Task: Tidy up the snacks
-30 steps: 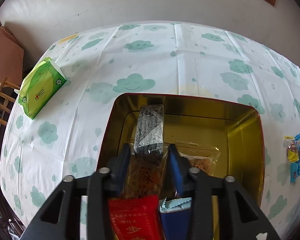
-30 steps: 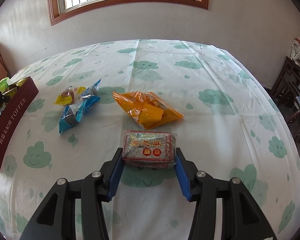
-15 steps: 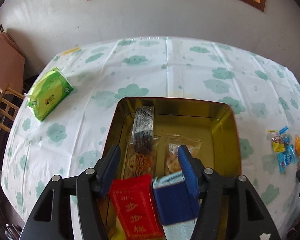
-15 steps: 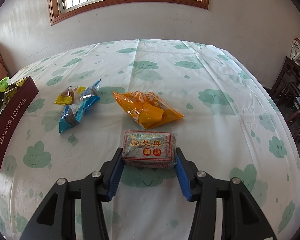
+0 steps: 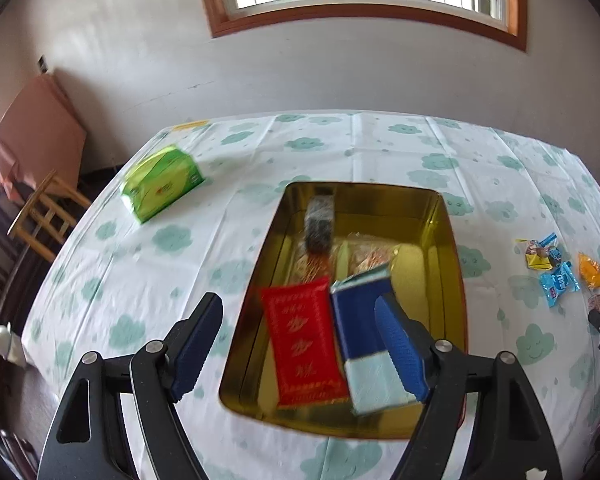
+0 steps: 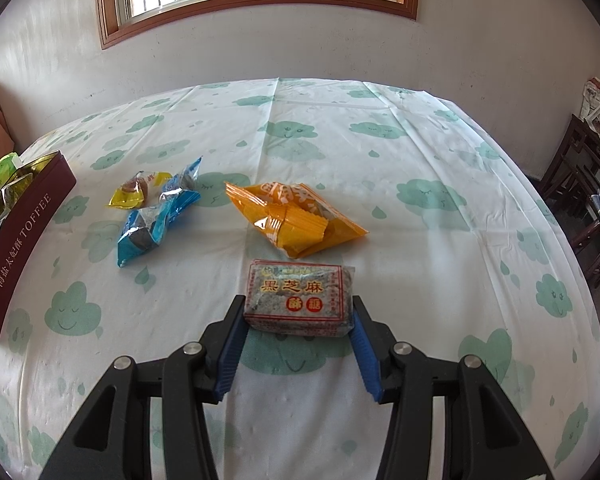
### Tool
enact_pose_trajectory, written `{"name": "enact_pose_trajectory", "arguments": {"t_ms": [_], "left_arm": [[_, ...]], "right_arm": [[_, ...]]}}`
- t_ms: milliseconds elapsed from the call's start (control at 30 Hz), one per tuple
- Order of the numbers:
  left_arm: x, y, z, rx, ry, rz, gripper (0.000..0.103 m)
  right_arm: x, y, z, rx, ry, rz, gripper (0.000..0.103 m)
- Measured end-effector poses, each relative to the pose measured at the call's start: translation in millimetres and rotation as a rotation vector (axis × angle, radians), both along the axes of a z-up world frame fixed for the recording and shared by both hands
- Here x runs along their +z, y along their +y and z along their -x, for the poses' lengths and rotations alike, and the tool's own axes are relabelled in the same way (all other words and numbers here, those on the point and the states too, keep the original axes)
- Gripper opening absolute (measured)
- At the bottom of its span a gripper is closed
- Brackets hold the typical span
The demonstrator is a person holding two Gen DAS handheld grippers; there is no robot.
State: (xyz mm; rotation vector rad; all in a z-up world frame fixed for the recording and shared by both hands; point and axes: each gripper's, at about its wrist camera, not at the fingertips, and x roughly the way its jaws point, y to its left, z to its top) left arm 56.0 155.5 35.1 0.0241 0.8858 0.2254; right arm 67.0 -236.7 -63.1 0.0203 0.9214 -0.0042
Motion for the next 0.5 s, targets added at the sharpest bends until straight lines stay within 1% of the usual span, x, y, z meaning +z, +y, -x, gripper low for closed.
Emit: {"name": "enact_pose_trajectory", "arguments": {"t_ms": [100, 267, 367, 433, 500], "left_arm": [[-7, 11, 11, 0.029, 0.016, 0.026, 0.080], [-15, 19, 14, 0.051, 0.040, -0.003, 0.080], [-19, 30, 14, 0.073, 0.053, 0.025, 0.081], [-20, 36, 16, 0.084, 0.052, 0.037, 0.083], [-21, 40, 17, 0.094, 0.052, 0.041, 0.086]], "right_arm": [[0, 0, 0, 0.000, 0.000, -0.002, 0.051], [0, -1, 0, -0.002, -0.001, 0.004, 0.049], [1, 0, 1, -0.020, 0.003, -0.001, 0.048], [5, 1, 1, -0.037, 0.003, -0.001, 0.048], [15, 3, 3, -0.051, -0.012, -0.016, 0.047]]}}
